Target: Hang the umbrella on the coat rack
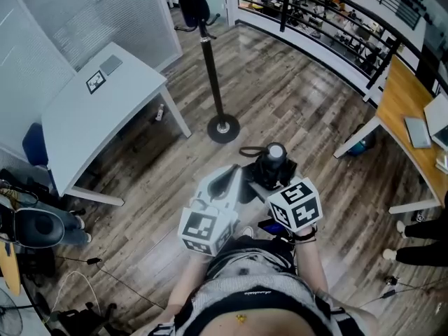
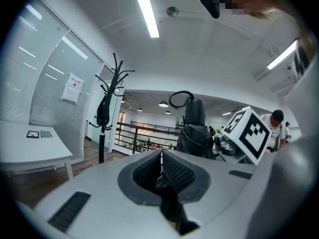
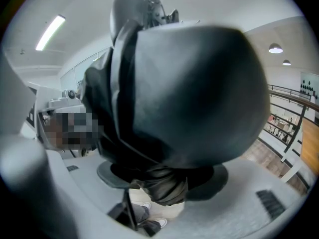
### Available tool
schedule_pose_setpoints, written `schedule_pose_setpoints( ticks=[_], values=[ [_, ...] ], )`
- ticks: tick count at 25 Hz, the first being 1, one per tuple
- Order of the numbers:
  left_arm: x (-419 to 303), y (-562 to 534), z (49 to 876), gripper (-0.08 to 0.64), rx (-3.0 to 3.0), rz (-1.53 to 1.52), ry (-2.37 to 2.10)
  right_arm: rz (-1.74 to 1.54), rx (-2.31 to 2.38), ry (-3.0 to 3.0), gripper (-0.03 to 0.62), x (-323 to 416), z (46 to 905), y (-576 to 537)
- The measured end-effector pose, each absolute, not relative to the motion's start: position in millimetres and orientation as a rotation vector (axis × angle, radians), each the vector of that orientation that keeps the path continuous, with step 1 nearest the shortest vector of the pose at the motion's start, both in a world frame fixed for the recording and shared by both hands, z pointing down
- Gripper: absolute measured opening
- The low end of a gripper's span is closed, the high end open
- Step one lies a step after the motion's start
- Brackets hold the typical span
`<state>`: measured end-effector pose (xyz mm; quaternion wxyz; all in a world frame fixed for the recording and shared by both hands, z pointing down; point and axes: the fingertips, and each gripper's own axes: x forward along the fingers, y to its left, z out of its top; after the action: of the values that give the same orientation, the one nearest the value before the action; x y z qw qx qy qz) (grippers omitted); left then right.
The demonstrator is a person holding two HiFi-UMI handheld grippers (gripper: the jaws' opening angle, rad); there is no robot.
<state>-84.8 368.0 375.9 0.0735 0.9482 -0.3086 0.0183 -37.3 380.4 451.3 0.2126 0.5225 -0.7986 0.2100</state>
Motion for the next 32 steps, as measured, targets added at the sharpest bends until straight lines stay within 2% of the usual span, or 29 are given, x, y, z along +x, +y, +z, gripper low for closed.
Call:
schedule_pose_setpoints(
  ticks=[12,32],
  values=[
    [-87,331,379,0.011,2.835,0.044,-0.919,0.593,1.453,-2.215,0.276,-41,451,346],
    [-67,178,382,0.011,2.822,0.049,-0.784,0.618,1.49,-2.17,0.276,-28,465,191]
  ],
)
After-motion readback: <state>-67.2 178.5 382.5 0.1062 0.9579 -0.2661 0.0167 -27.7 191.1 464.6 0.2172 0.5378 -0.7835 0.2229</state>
